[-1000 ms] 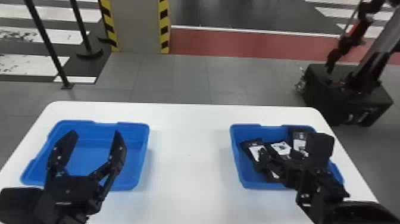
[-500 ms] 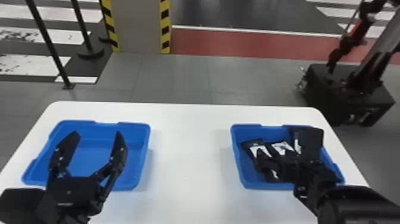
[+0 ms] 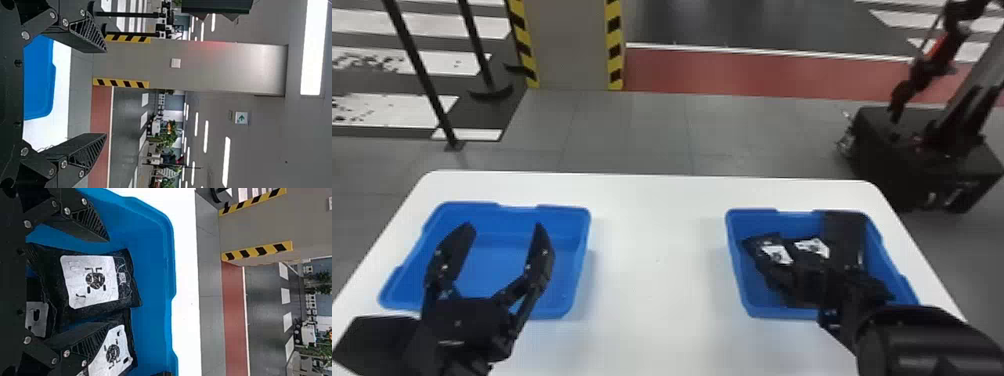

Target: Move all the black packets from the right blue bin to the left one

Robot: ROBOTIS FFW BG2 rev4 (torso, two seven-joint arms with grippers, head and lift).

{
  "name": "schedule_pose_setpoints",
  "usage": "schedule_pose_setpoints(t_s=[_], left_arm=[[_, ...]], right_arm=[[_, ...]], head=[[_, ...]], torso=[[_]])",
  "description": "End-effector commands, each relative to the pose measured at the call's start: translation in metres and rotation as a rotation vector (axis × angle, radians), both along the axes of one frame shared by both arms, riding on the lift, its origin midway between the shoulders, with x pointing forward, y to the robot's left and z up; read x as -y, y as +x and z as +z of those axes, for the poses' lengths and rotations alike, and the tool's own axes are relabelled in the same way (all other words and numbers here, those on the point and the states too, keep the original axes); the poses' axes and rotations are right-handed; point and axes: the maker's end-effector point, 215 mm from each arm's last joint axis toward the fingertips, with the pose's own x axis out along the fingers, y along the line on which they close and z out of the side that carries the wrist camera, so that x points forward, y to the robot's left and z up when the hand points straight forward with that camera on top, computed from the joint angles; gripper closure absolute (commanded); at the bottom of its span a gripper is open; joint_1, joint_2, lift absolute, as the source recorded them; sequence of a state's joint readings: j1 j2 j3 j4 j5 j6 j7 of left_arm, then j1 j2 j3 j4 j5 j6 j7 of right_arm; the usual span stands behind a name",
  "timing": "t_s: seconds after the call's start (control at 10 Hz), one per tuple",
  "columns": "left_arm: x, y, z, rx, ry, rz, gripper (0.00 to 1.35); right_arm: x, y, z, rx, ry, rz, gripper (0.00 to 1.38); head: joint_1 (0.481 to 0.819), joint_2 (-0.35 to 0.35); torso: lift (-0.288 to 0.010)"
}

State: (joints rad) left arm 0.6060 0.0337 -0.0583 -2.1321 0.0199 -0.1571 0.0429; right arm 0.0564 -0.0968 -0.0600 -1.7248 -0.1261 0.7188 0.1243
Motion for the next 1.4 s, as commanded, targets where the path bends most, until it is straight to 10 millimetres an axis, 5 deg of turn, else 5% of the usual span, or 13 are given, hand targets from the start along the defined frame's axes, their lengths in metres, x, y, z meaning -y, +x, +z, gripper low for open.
schedule_pose_setpoints(t_s=[0.0,0.3,0.4,0.5,0.9,1.1,1.3], left_arm=[[0.000,0.001,0.001,0.002,0.001,0.000,0.29],[0.000,0.001,-0.002,-0.003,0.000,-0.005,0.29],[-0.001,0.002,-0.001,-0.001,0.000,-0.005,0.29],[0.000,0.003,-0.003,-0.003,-0.001,-0.010,0.29],[0.002,0.004,-0.004,0.001,-0.018,-0.021,0.29],[0.004,0.006,-0.003,0.001,-0.022,-0.028,0.29],[0.008,0.009,-0.009,-0.024,-0.055,-0.041,0.29]], right_arm=[[-0.002,-0.004,-0.008,-0.016,-0.001,-0.002,0.30],[0.001,-0.008,-0.019,-0.047,-0.019,-0.004,0.33],[0.002,-0.006,-0.017,-0.060,-0.031,-0.006,0.61],[-0.001,-0.005,-0.013,-0.050,-0.026,-0.001,1.06],[-0.008,-0.016,0.001,0.017,-0.010,0.000,1.13],[-0.012,-0.035,0.041,0.146,-0.019,-0.003,1.13],[-0.011,-0.051,0.109,0.360,-0.059,-0.024,1.13]], head=[[0.695,-0.055],[0.695,-0.054],[0.695,-0.056],[0.695,-0.055],[0.695,-0.052],[0.695,-0.049],[0.695,-0.050]], torso=[[-0.110],[-0.110],[-0.110],[-0.110],[-0.110],[-0.110],[-0.110]])
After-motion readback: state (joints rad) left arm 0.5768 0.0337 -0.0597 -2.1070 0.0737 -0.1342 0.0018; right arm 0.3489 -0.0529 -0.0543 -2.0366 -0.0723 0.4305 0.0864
